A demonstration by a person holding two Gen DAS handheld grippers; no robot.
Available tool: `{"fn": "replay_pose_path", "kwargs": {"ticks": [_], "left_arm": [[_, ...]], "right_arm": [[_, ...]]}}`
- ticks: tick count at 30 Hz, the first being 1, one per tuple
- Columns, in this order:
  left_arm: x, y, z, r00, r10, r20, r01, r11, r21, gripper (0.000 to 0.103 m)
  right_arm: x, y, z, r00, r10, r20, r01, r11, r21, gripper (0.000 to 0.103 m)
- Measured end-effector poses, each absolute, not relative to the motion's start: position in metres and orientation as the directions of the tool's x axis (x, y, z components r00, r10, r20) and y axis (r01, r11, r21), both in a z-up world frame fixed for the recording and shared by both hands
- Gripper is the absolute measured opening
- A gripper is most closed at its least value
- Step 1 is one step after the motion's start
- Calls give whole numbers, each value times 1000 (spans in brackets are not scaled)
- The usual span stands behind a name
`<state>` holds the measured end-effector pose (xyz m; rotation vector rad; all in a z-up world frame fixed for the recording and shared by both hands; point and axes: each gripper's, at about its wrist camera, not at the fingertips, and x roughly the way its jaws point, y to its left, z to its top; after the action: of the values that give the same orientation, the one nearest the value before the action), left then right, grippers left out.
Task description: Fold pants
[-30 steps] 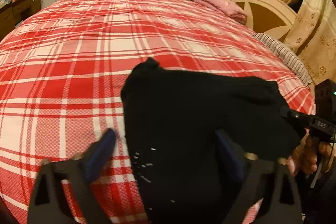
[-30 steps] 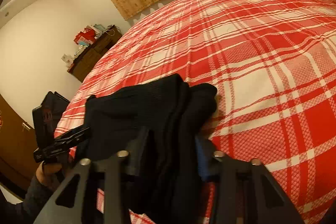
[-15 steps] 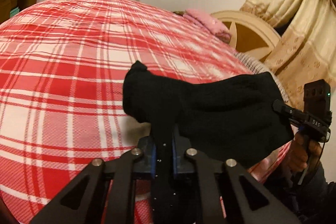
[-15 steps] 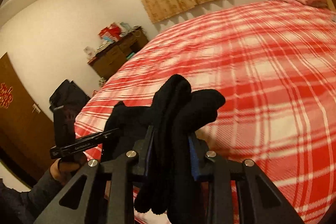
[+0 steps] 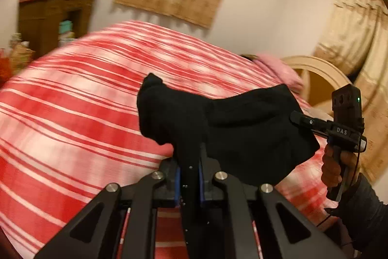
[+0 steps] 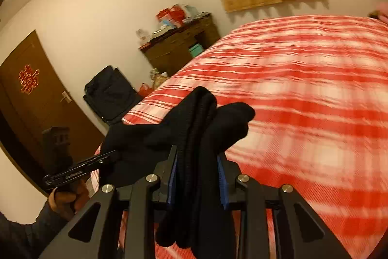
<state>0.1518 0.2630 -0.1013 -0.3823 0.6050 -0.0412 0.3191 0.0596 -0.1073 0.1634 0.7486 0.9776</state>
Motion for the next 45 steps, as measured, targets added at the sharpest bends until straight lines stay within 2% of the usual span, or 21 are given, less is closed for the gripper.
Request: {"fn": "replay_pose_path", "kwargs": {"ticks": [5,7,9,10,11,13,16,18,21,22,23,24,27,30,33,36,40,45], "left_arm": [[158,303,-124,793,-39,-608,-191,932,-309,11],[165,310,-147,749,-10,-663,-241,928,-285,13],[168,311,-161,729,14,-684,-267,926,-266,26],[167,311,-166,733,34,-679,-284,922,-261,40],[166,315,-169,732,56,-679,-308,916,-257,62],[169,317,-170,739,44,-672,-303,913,-273,68],[170,316,-170,728,62,-683,-298,926,-233,70],[169,315,-166,722,93,-685,-316,926,-207,70],[161,316,-148,749,159,-644,-342,924,-169,71],[159,319,-140,760,189,-622,-356,921,-155,76],[157,321,-136,766,204,-610,-366,918,-153,86],[157,323,-133,767,210,-606,-372,916,-153,90],[166,335,-129,761,246,-600,-404,904,-143,92],[181,350,-141,710,268,-651,-452,882,-131,92],[191,361,-162,653,238,-719,-479,865,-148,92],[190,360,-164,650,233,-723,-480,864,-153,96],[196,359,-168,624,255,-739,-495,861,-122,102],[189,358,-166,630,264,-730,-498,859,-118,103]], "right_arm": [[349,133,-141,264,780,-567,-710,555,433,29],[358,147,-158,259,756,-602,-702,575,420,30],[369,147,-174,256,744,-618,-673,596,439,30],[375,143,-180,250,744,-620,-658,600,456,30],[382,140,-187,248,734,-632,-638,615,463,31],[388,136,-197,265,691,-673,-610,660,438,36],[392,123,-202,259,705,-660,-576,662,480,42],[388,117,-196,302,687,-661,-575,685,448,45],[376,105,-181,376,674,-636,-556,713,426,46],[370,100,-174,388,692,-608,-562,701,439,47],[361,97,-166,393,717,-576,-576,680,454,47],[352,95,-158,391,739,-548,-595,657,462,47],[325,103,-148,337,799,-498,-671,575,468,52],[311,121,-156,260,809,-527,-713,529,460,53],[321,125,-185,295,713,-636,-644,640,419,53],[327,115,-190,268,753,-601,-628,609,484,53],[327,118,-190,277,749,-602,-645,610,461,53],[325,108,-192,276,783,-558,-649,580,493,53]]}}
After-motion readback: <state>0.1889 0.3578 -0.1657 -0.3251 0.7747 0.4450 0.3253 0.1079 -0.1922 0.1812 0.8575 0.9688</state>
